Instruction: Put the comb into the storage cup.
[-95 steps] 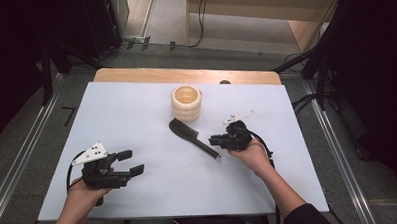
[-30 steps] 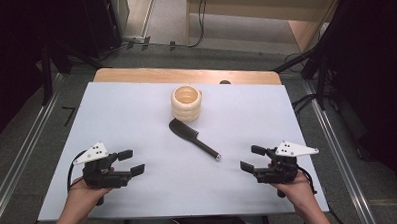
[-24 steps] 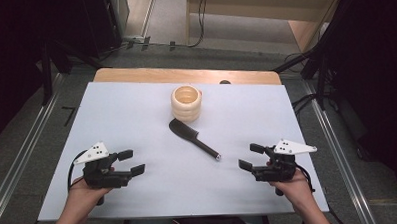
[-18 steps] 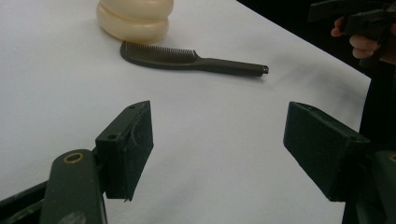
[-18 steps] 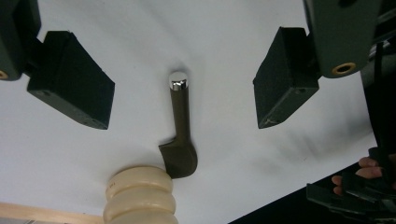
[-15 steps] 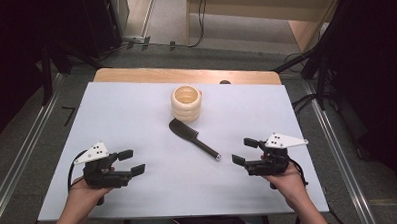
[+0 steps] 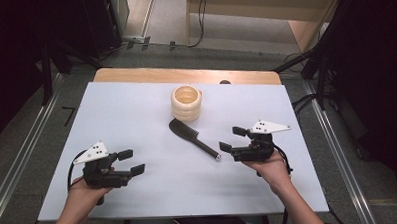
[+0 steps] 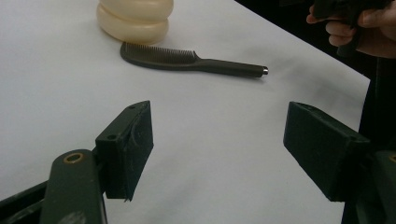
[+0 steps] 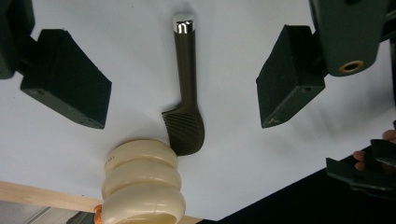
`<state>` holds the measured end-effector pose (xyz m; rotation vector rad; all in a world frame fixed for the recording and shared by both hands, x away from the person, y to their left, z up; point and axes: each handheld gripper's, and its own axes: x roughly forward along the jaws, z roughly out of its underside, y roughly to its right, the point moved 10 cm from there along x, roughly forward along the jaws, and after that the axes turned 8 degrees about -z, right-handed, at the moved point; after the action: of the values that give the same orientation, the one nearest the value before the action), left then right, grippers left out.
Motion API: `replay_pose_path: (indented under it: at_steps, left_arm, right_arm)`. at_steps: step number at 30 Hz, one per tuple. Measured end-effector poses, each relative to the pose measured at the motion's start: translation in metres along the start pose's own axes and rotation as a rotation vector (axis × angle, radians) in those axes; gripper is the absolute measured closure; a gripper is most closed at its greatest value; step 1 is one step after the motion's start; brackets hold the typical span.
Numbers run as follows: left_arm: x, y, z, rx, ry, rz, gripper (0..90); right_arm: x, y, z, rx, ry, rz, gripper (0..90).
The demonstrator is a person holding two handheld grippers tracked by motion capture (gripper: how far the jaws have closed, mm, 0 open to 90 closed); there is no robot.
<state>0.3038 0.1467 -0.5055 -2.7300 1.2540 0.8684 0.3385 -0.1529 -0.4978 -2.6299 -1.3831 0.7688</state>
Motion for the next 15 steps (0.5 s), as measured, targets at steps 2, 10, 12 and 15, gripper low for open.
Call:
replay_pose_path:
  at_steps: [2, 10, 12, 15]
  left_arm:
    - [0.0, 0.0, 0.0, 0.0, 0.0, 0.0, 25.0]
    - [0.0, 0.0, 0.0, -0.001, 0.001, 0.003, 25.0]
    - [0.0, 0.0, 0.0, -0.002, 0.002, 0.004, 25.0]
    - [0.0, 0.0, 0.0, -0.002, 0.002, 0.004, 25.0]
  right_arm:
    - [0.002, 0.0, 0.0, 0.001, -0.003, -0.001, 16.4]
    - [0.023, 0.003, -0.008, 0.006, 0.0, -0.002, 16.7]
    - [0.03, 0.004, -0.011, 0.004, -0.003, 0.002, 16.7]
    - [0.036, 0.004, -0.013, 0.006, -0.007, 0.001, 16.7]
